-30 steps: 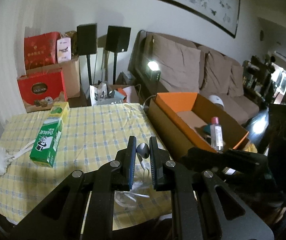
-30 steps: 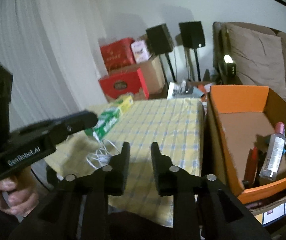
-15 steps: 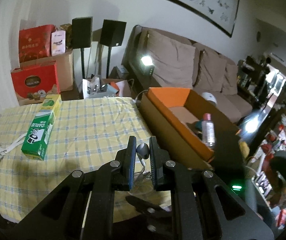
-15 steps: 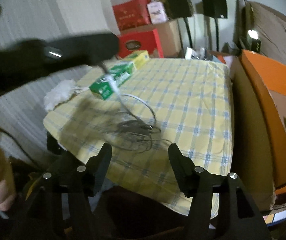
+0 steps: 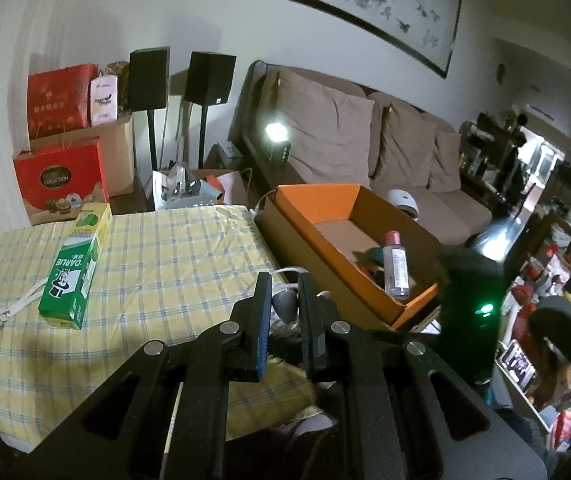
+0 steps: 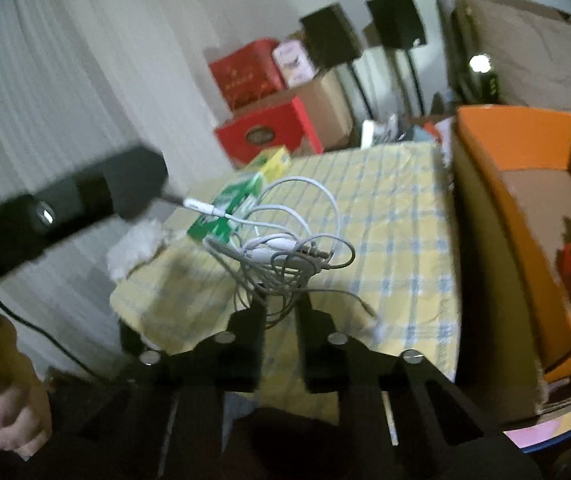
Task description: Organize objects
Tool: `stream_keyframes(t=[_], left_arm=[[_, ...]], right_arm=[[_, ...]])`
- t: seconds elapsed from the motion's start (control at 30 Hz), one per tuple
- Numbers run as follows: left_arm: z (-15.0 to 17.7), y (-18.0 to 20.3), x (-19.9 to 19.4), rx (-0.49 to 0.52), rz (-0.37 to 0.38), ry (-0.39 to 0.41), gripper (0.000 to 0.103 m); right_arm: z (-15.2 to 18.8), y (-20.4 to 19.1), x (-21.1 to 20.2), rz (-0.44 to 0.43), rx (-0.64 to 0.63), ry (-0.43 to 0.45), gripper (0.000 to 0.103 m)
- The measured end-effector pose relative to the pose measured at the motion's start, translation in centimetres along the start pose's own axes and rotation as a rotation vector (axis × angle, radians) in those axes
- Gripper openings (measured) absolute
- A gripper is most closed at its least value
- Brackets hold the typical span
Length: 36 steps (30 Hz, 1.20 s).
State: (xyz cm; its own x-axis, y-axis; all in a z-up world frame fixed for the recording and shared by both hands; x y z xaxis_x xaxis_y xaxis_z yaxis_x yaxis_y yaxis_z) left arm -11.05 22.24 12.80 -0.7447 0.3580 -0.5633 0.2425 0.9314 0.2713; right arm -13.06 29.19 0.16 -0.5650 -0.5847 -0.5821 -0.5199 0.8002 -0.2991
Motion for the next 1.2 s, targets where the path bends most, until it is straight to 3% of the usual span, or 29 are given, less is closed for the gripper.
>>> stream_keyframes(t=[0.47,0.67,1.03,1.2], left_arm=[[0.5,0.1,0.1,0.009,0.011,-0.009,0.012],[0.7,1.0,0.1,0.019,0.032,-0.017,0.012],[0.5,1.2,0.1,0.02,0.029,-0.008,0.012],[0.6,1.2,0.0,0.023,0.029,-0.006,0.012]], right_arm=[[-2.0,4.2,-4.3,0.1,0.189,0.197,0.004],[-2.6,4.0,-5.0,0.168,0.165,0.231,0.005],[-2.9,3.0,-6.6,0.148,0.111,0.295,0.005],[-3.1,2.7,-6.8,0.192,0.101,0.308,0.006]])
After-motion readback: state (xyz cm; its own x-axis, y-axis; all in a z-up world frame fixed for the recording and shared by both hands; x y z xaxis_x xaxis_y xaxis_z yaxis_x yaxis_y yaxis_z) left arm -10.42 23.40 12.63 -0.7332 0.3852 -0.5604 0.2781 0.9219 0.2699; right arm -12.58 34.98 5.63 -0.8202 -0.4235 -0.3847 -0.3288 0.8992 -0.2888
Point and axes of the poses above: each gripper's, at about its wrist camera, not at the fingertips, and x roughly the way its jaws point, y to its right, z to its underside, the point moved 4 cm from there along x, roughly the way its jaws point, and after that the axes turned 4 degrees about -x, right-handed, at the moved point
